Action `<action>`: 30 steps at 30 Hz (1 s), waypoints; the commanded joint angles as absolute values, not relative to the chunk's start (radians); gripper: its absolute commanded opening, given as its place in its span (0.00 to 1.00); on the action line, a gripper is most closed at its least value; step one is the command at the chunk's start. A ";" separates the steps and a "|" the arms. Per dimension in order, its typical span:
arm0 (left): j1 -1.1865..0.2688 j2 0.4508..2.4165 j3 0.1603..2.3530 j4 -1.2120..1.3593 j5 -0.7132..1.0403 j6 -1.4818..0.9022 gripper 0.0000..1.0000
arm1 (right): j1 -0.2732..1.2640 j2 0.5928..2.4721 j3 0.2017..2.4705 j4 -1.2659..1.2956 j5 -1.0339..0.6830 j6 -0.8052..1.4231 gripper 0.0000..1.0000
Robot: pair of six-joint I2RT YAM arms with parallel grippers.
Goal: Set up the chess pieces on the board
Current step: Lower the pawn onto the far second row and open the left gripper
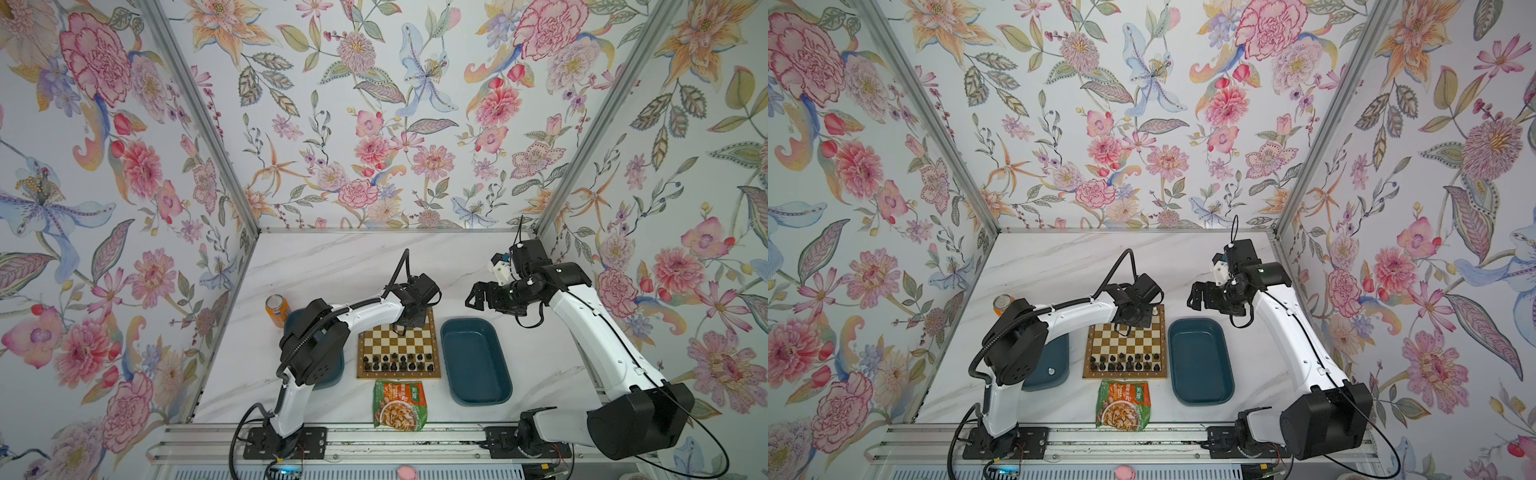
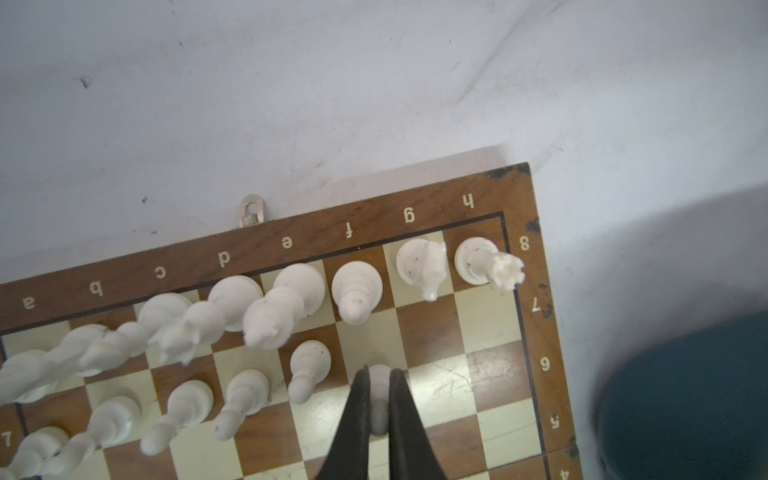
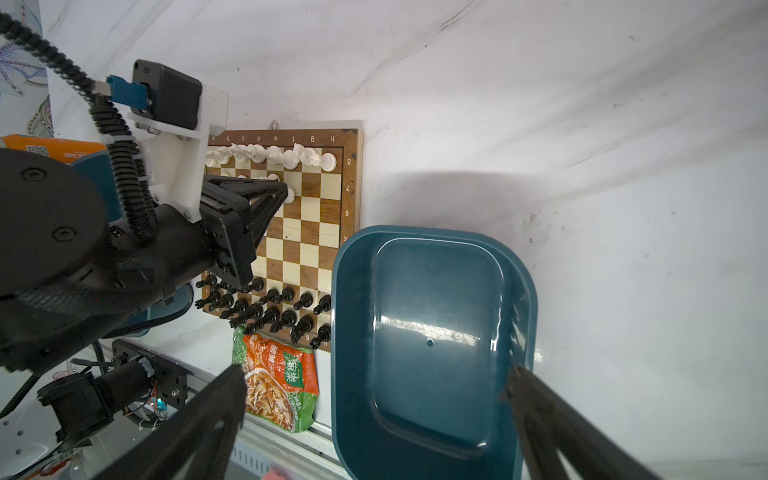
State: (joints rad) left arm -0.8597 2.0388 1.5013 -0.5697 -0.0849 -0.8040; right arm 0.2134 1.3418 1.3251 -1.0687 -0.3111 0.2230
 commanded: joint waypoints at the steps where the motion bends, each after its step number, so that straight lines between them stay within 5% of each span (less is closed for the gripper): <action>1: -0.844 2.062 1.525 -0.568 -0.082 -0.785 0.11 | 0.210 1.342 1.338 -1.074 -0.320 0.230 0.99; 30: -0.834 2.088 1.572 -0.641 -0.074 -0.772 0.13 | 0.207 1.377 1.351 -1.072 -0.316 0.222 0.99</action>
State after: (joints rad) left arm -0.8440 2.0769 1.5520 -0.5900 -0.0776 -0.7815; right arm 0.2134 1.3613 1.3254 -1.0687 -0.3107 0.2237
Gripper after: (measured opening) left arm 0.128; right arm 0.989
